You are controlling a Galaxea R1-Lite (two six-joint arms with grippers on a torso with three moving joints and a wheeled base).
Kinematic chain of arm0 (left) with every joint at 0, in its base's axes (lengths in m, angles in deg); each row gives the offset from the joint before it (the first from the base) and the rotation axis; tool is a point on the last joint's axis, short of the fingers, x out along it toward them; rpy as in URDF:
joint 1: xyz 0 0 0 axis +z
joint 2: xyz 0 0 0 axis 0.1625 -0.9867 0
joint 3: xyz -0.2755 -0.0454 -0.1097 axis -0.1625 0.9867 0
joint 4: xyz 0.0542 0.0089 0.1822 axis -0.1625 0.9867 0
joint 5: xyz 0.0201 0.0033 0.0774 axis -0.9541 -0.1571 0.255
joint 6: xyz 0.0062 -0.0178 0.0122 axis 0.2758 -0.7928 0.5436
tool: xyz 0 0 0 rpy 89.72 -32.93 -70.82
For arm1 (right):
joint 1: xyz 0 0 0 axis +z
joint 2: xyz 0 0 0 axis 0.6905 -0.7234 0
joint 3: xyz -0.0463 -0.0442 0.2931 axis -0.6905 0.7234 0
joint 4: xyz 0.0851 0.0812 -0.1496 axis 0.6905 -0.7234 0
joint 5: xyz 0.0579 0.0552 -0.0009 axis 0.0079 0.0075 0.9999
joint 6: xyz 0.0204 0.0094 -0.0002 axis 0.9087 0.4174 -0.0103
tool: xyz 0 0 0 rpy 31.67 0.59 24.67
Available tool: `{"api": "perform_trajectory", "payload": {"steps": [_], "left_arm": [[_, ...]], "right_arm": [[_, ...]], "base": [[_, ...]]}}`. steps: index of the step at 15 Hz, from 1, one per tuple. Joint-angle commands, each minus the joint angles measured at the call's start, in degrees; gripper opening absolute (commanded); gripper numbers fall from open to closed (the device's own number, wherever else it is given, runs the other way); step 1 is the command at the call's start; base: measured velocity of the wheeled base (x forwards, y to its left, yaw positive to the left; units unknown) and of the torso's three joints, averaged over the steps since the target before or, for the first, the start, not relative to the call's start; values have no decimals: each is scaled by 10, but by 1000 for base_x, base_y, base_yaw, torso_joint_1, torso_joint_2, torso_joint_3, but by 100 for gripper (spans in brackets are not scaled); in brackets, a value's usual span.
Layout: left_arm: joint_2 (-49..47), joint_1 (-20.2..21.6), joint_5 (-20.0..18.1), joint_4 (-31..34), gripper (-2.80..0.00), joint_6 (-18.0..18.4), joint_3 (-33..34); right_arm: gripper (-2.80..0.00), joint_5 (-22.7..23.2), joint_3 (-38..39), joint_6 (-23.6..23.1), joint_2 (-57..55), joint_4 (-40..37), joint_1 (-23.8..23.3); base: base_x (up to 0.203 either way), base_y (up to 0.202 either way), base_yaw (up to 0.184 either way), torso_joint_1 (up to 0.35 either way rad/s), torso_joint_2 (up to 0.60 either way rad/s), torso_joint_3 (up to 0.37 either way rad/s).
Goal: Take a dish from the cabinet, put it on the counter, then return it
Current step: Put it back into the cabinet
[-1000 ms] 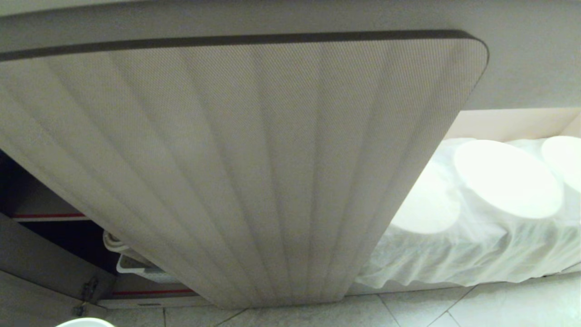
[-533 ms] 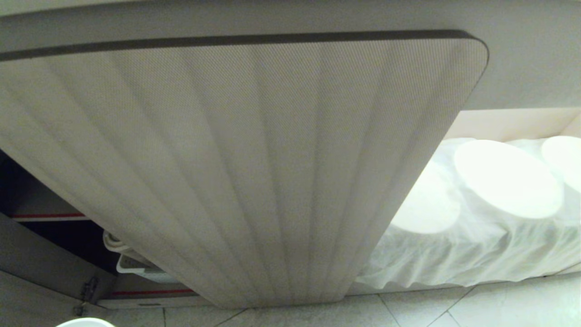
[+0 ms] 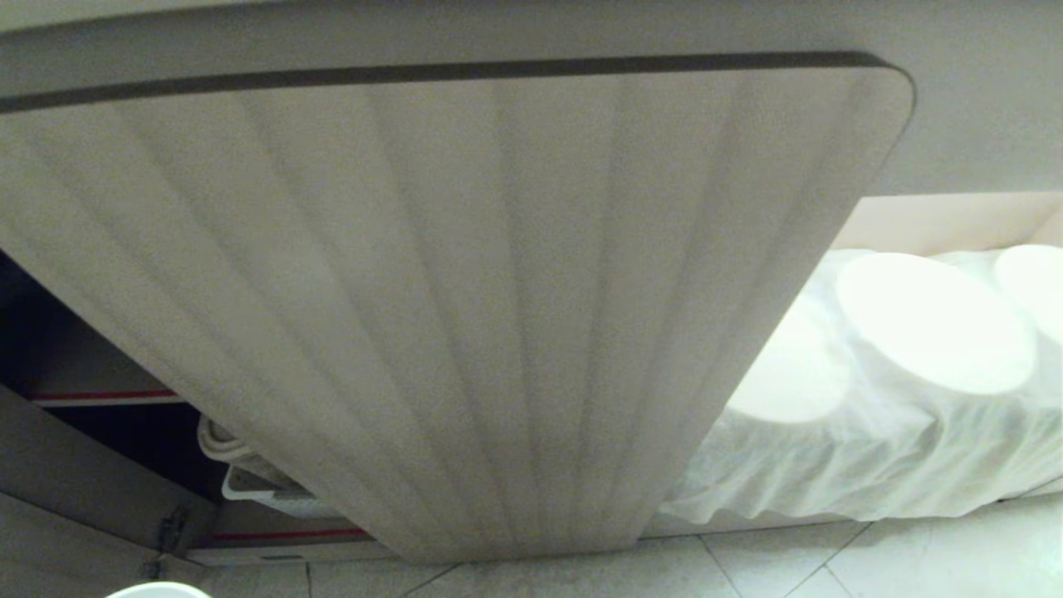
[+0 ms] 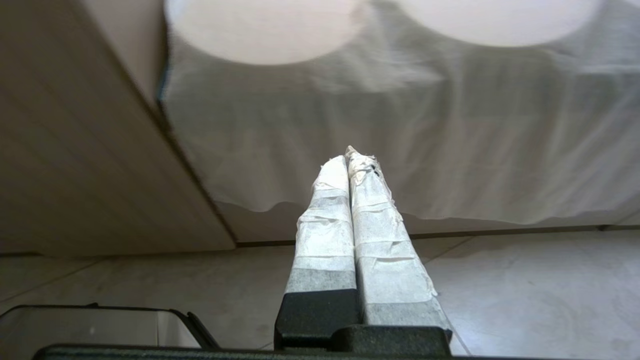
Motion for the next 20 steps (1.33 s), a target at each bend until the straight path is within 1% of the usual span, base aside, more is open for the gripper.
{"api": "perform_trajectory", "payload": {"steps": [1, 12, 13, 20], "left_arm": [[-3, -1, 0, 3, -280, -3, -1], [-2, 0, 0, 3, -280, -2, 0], [-2, 0, 0, 3, -280, -2, 0], [-1, 0, 0, 3, -280, -2, -1]], "right_arm": [[-280, 0, 0, 0, 0, 0, 1], [-280, 0, 0, 0, 0, 0, 0], [-280, 0, 0, 0, 0, 0, 0], [-280, 0, 0, 0, 0, 0, 1]], "base": [[-1, 192, 3, 2, 2, 2], [0, 191, -2, 1, 4, 2], [0, 103, -1, 2, 7, 2], [0, 0, 0, 0, 0, 0]]}}
